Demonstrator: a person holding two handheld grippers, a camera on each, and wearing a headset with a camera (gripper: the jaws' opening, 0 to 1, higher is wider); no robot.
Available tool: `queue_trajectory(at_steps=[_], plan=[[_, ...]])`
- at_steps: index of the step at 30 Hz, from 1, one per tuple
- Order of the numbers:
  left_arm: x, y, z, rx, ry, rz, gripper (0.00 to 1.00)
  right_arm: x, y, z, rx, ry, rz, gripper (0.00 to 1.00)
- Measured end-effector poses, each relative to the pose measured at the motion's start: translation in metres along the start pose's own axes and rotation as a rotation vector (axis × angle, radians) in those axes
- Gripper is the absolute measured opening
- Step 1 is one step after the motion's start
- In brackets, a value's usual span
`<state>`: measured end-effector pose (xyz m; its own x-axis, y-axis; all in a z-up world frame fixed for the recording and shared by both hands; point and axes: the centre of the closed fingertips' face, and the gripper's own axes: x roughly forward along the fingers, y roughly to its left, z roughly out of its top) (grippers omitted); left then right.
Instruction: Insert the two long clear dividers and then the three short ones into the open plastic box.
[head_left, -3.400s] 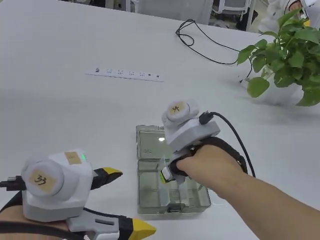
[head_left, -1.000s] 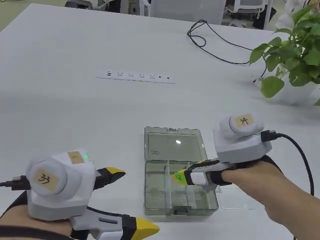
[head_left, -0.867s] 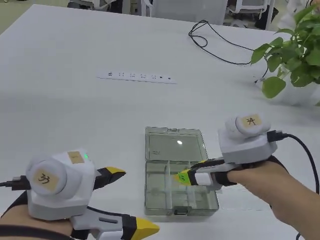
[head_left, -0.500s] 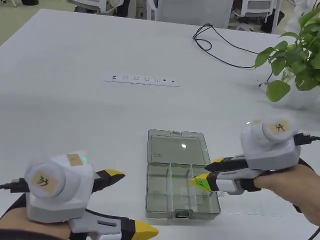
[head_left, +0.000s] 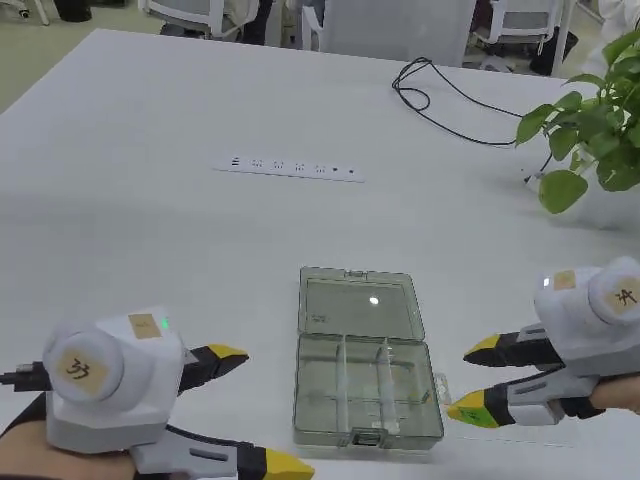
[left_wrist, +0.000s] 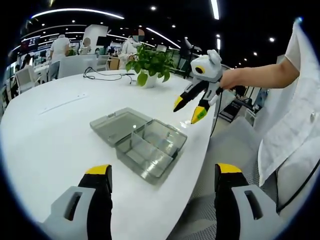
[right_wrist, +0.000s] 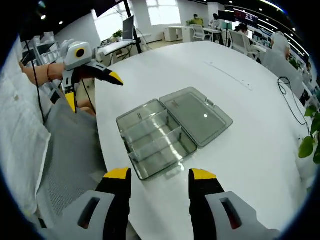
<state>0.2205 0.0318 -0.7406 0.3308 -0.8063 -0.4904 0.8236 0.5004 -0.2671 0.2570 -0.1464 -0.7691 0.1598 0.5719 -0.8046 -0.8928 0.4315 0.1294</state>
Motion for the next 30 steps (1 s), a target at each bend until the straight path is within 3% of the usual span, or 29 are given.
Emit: queue_trajectory(at_steps=[3, 10, 17, 22, 30], plan=[[0.0, 0.0, -0.001, -0.001, 0.004, 0.001, 0.86, 0.001, -0.001, -0.015, -0.092, 0.055, 0.019, 0.47], [-0.001, 0.0, -0.004, -0.011, 0.007, 0.002, 0.86, 0.01, -0.008, -0.041, -0.186, 0.145, 0.045, 0.46], [-0.001, 0.001, -0.005, -0.02, 0.011, 0.004, 0.86, 0.03, -0.019, -0.065, -0.388, 0.289, 0.049, 0.45], [-0.002, 0.002, -0.006, -0.03, 0.009, 0.006, 0.86, 0.037, -0.022, -0.062, -0.413, 0.292, 0.064, 0.44], [-0.002, 0.003, -0.009, -0.04, 0.013, 0.006, 0.85, 0.044, -0.026, -0.072, -0.481, 0.354, 0.087, 0.44]])
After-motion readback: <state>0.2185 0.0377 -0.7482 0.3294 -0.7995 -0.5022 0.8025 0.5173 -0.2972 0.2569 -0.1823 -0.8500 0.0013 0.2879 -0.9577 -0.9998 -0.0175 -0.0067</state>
